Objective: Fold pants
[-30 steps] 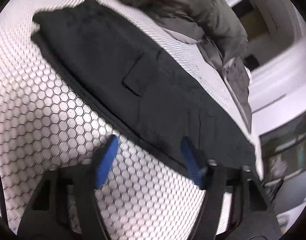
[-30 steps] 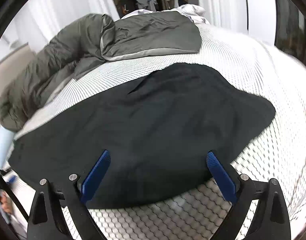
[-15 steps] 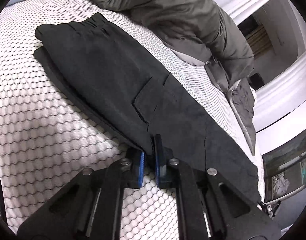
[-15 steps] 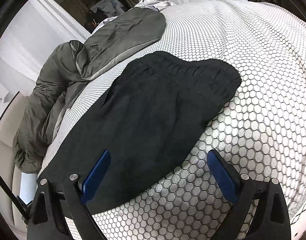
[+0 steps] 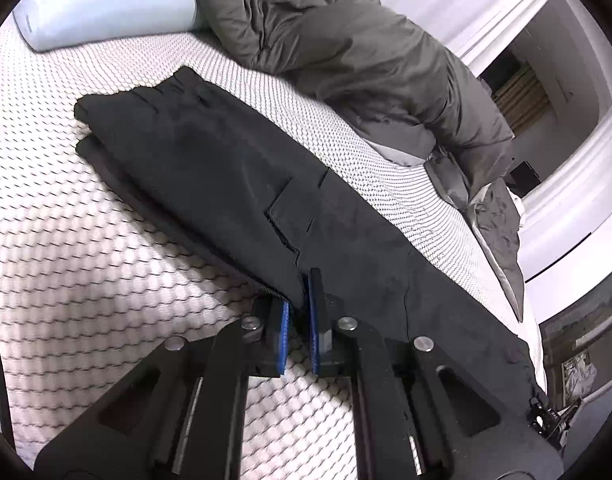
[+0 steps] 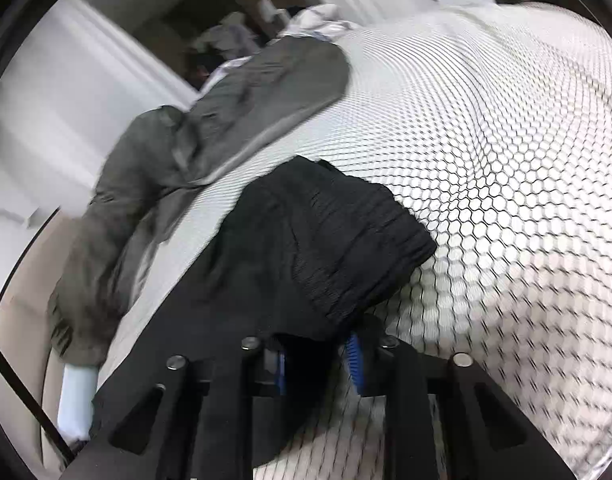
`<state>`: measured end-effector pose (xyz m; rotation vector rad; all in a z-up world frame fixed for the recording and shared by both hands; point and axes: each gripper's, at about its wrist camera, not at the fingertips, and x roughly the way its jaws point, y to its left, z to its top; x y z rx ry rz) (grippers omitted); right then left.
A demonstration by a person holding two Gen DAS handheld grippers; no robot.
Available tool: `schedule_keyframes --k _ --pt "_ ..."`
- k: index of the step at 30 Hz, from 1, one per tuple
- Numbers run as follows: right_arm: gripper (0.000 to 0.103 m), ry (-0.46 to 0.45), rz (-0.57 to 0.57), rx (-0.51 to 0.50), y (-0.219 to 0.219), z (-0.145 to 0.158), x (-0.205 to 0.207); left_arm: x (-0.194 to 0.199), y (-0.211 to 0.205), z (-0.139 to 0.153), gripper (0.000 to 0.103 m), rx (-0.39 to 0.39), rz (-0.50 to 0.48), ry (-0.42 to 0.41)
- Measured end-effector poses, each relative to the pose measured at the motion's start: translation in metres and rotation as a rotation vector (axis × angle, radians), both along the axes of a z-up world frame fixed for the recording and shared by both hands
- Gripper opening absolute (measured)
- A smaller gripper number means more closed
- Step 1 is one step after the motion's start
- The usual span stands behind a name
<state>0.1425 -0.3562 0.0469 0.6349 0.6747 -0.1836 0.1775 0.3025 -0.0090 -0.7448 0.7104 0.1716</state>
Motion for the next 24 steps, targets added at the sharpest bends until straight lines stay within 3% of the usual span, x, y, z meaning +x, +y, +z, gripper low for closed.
schedule_keyframes --k 4,6,8,10,11,12,14,16,18,22,24 --pt "0.023 0.045 0.023 -0.012 0.003 -0.009 -0.012 -0.007 0.003 -0.014 0.006 0.017 -0.010 0.083" --pt "0.035 0.098 0.010 -0.011 -0.003 -0.019 -0.006 -0.006 0.004 -0.017 0.009 0.018 -0.006 0.103" --pt "0.045 0.076 -0.014 0.025 -0.009 -0.015 -0.008 -0.012 0.006 -0.010 0.013 0.016 0.013 0.081" --pt "0.056 0.037 -0.056 0.019 -0.014 -0.006 -0.015 -0.019 0.009 0.001 0.029 0.023 0.043 0.067" --pt "0.065 0.026 -0.064 0.023 -0.017 -0.004 -0.017 -0.021 0.010 0.005 0.032 0.029 0.056 0.055" --pt "0.067 0.019 -0.075 0.034 -0.020 -0.004 -0.019 -0.025 0.012 0.009 0.036 0.031 0.075 0.037" --pt "0.067 0.016 -0.095 0.073 -0.028 -0.008 -0.023 -0.030 0.014 0.017 0.045 0.052 0.101 0.025" --pt "0.065 0.021 -0.109 0.077 -0.033 -0.009 -0.024 -0.033 0.016 0.024 0.063 0.085 0.125 0.013" --pt "0.039 0.037 -0.097 0.042 -0.033 -0.008 -0.024 -0.035 0.018 0.030 0.064 0.128 0.157 0.010" --pt "0.037 0.071 -0.089 0.000 -0.030 -0.010 -0.024 -0.033 0.022 0.028 0.064 0.147 0.180 0.040" --pt "0.040 0.096 -0.078 -0.015 -0.028 -0.010 -0.022 -0.030 0.018 0.029 0.064 0.158 0.158 0.040"
